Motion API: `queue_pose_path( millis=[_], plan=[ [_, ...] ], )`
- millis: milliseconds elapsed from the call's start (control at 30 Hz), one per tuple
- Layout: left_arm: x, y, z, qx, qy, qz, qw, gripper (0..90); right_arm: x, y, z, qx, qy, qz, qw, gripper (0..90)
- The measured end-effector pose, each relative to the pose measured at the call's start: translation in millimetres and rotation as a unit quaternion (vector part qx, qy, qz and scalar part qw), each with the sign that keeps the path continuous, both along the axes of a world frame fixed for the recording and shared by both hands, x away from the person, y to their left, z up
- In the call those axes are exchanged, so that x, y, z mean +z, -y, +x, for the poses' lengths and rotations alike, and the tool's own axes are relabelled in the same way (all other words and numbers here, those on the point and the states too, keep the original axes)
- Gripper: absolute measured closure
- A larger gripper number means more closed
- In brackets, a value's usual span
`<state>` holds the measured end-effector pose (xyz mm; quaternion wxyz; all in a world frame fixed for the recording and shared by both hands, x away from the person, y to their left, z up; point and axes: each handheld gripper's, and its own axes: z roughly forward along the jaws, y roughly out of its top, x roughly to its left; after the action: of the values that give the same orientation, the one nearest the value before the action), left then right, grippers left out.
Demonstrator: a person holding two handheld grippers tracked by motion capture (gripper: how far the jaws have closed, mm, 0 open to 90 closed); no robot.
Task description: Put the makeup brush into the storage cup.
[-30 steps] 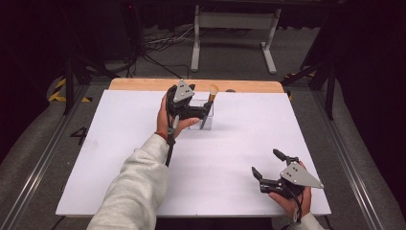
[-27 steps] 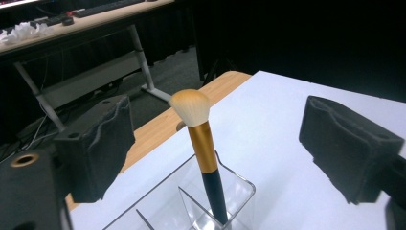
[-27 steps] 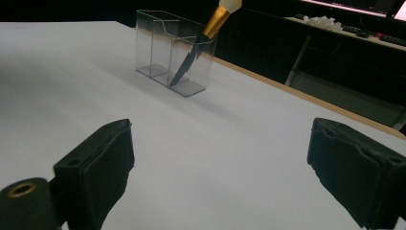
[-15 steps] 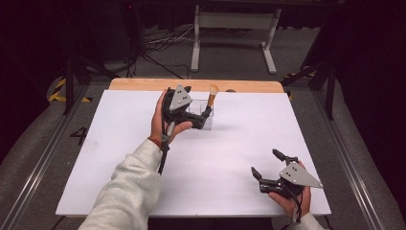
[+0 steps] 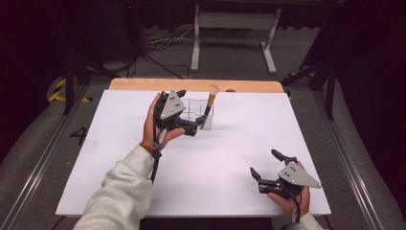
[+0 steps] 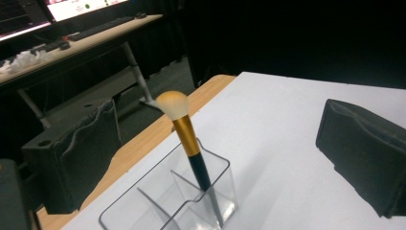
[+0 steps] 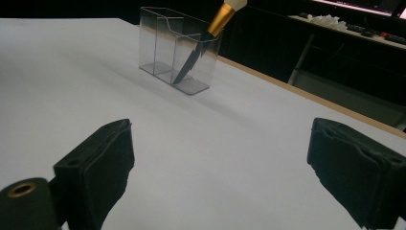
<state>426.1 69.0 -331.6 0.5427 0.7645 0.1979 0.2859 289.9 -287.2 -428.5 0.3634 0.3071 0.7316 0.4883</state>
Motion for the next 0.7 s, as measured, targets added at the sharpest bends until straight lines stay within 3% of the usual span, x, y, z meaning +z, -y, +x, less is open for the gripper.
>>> queue_pose_path(
  millis=[700],
  plan=[
    [-12.5,-38.2,-41.3,-0.002,0.024,0.010,0.9997,2.6,-0.1,-1.8,-0.4,0.000,0.000,-0.003,1.0000,9.4]
  ],
)
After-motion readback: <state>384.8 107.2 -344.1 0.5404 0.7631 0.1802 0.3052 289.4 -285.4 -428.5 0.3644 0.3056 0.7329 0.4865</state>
